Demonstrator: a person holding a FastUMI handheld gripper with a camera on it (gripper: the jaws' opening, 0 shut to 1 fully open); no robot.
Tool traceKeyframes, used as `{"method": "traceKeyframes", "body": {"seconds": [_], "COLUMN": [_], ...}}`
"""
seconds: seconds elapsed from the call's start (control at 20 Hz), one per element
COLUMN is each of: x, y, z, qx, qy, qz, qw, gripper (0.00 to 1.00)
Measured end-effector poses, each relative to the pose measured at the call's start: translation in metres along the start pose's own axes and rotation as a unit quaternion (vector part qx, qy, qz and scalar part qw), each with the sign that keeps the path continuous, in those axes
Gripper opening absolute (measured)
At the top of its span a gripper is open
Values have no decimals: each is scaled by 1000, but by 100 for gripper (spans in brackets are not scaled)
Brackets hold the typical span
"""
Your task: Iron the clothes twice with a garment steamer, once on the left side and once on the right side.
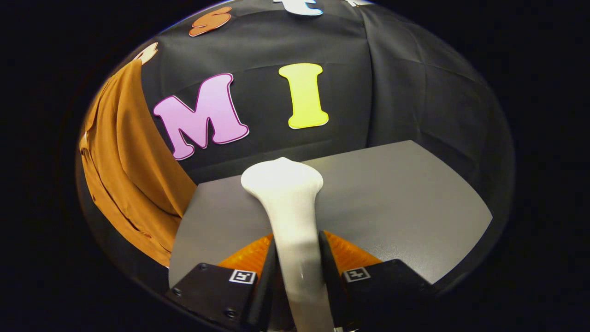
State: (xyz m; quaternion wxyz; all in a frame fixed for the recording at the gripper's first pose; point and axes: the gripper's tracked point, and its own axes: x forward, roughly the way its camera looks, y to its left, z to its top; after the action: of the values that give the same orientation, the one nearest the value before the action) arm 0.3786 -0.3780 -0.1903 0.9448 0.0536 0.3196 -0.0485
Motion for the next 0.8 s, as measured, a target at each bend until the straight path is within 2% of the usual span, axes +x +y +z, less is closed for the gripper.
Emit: {"method": "traceKeyframes", "body": {"seconds": [0.05, 0.15, 0.35, 0.8], "x": [4, -9, -29, -85], "y": [2, -4, -8, 11], "z": [2, 9, 19, 27], "qx": [-1, 8, 31, 22], "qy": [-7, -29, -58, -112], "qz": [10, 5, -1, 1], "qw": [1000, 1000, 998, 993], "gripper": [50, 44, 44, 44]}}
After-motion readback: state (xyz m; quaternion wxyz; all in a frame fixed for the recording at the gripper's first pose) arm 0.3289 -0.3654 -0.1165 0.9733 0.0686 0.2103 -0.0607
